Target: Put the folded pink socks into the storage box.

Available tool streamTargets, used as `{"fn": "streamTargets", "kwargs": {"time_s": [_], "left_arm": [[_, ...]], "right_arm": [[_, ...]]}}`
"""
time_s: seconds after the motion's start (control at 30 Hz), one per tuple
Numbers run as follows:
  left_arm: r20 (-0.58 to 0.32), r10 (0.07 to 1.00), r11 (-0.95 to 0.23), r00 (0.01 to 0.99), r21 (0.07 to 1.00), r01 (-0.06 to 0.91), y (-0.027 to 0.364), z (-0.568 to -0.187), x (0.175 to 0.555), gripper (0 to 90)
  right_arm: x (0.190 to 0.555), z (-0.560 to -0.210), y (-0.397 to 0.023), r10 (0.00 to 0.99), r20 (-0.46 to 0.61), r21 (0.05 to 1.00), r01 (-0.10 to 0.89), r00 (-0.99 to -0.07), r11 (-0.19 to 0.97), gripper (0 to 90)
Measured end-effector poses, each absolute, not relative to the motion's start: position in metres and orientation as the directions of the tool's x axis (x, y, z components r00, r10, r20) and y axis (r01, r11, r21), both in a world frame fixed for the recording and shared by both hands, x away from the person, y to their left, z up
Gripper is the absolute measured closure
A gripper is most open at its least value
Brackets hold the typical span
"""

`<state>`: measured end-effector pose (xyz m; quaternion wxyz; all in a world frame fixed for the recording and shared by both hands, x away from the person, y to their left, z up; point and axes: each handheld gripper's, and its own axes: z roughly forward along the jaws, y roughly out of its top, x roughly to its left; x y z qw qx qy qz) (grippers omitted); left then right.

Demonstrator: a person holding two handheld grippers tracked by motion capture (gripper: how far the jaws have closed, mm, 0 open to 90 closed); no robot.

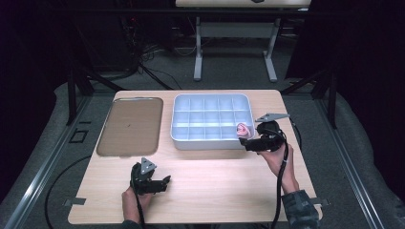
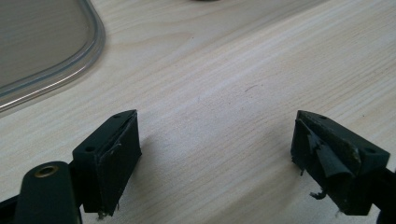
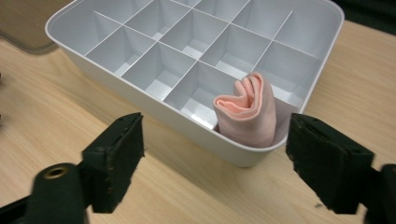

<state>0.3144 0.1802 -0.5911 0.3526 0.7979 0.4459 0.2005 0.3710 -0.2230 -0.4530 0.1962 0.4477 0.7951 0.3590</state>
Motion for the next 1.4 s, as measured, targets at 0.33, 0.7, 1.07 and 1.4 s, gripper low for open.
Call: {"fn": "streamTargets", "kwargs": {"time_s": [0.33, 0.7, 1.07, 1.4], "left_arm": [[0.005, 0.853, -0.354, 0.523, 0.741, 0.57, 0.18, -0.591, 0.314, 15.6], [0.005, 0.852, -0.354, 0.523, 0.741, 0.57, 0.18, -0.591, 0.315, 15.6], [0.006, 0.852, -0.355, 0.523, 0.741, 0.57, 0.18, -0.591, 0.315, 15.6], [0.006, 0.852, -0.356, 0.524, 0.741, 0.57, 0.18, -0.591, 0.315, 15.5]], "right_arm": [[0.33, -0.473, -0.236, 0.842, -0.028, 0.761, 0.535, -0.539, 0.368, 11.4], [0.305, -0.529, -0.267, 0.881, 0.007, 0.732, 0.603, -0.474, 0.318, 1.9], [0.297, -0.577, -0.285, 0.912, 0.02, 0.716, 0.642, -0.41, 0.273, 0.0], [0.297, -0.59, -0.286, 0.908, 0.005, 0.71, 0.64, -0.42, 0.292, 0.0]]}}
